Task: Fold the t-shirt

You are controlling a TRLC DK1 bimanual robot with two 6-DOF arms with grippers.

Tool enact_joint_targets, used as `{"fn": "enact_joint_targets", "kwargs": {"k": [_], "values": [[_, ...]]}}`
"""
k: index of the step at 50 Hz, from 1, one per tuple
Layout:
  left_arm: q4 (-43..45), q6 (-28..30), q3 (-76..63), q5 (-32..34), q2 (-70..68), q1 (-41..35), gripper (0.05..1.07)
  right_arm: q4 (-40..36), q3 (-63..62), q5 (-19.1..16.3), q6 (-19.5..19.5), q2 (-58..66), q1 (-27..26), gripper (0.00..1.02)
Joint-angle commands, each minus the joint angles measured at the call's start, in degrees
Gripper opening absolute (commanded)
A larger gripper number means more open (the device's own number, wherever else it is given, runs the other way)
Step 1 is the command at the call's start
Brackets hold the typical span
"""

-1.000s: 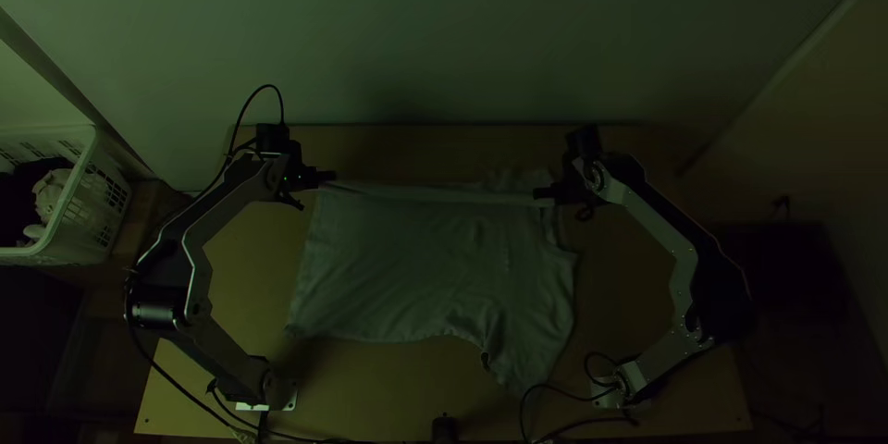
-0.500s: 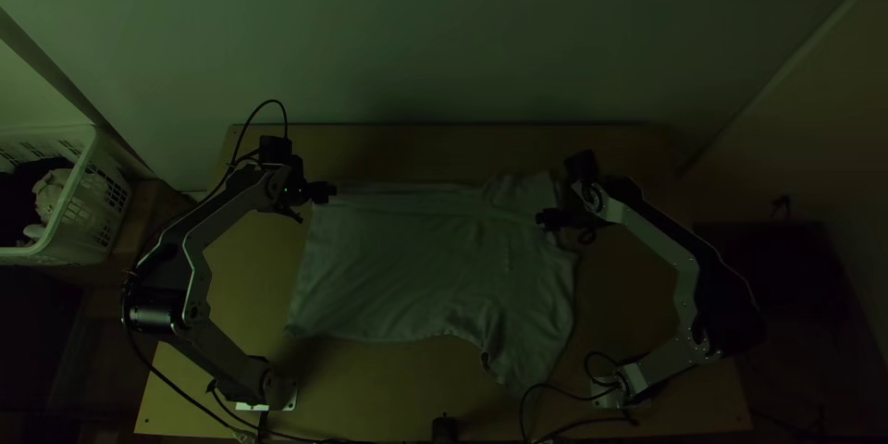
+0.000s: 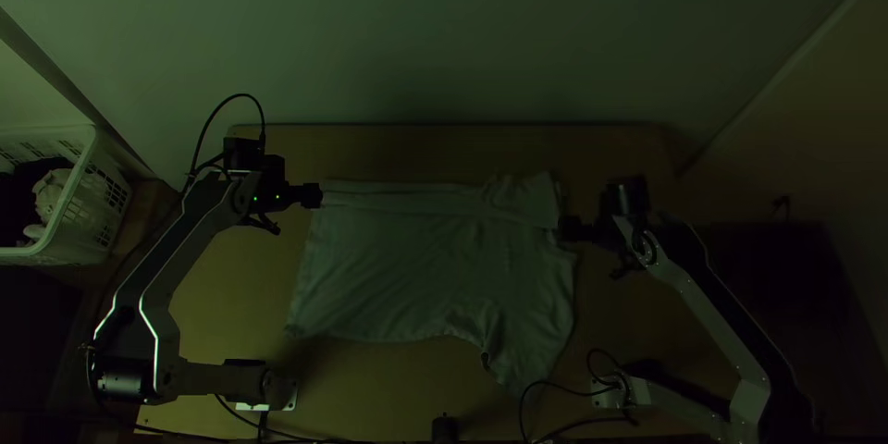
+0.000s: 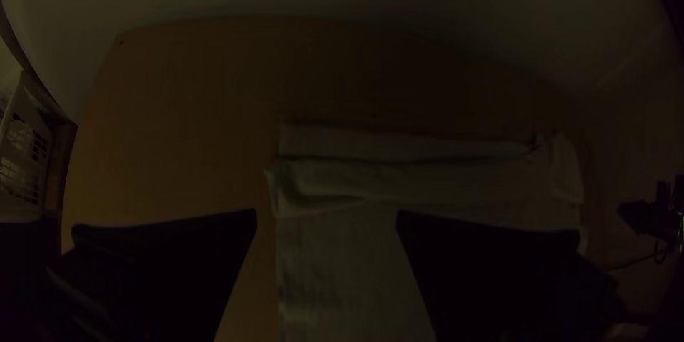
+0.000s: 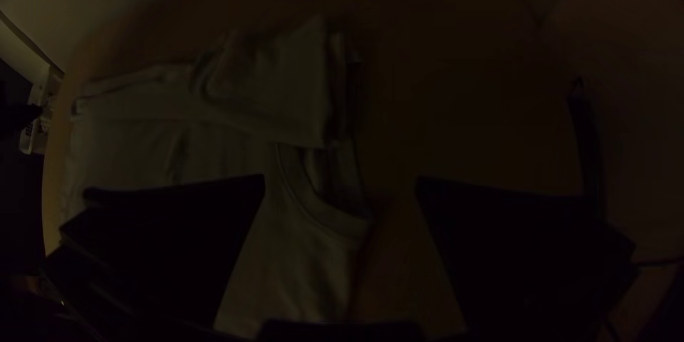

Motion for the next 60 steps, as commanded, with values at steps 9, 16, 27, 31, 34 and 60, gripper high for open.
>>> {"fn": "enact_joint_targets", "kwargs": {"k": [9, 16, 27, 31, 34, 60], "values": [[-6.28, 2.98, -10.79, 0.61, -12.55, 0.03, 1.02, -3.18, -6.38, 0.28, 4.98, -14.18, 2.83, 0.99], [-12.61, 2.90, -12.90, 0.61, -16.68, -0.50, 1.02, -8.54, -8.05, 0.10, 4.98, -16.46, 5.99, 0.99], [-24.21, 5.01, -17.91, -0.19, -23.09, -1.99, 1.02, -16.36, -9.89, -5.61, 9.90, -18.40, 8.45, 0.99], [-28.17, 5.89, -20.29, -1.42, -23.97, -2.08, 1.02, -17.86, -10.68, -8.51, 11.31, -18.93, 8.45, 0.99], [-29.31, 7.73, -22.57, -2.73, -25.38, -2.43, 1.02, -18.39, -11.03, -9.48, 11.83, -19.28, 8.45, 0.99], [-33.62, 16.26, -26.70, -9.33, -23.27, -3.05, 1.01, -22.16, -11.12, -15.37, 11.92, -16.29, 9.24, 0.98]]}}
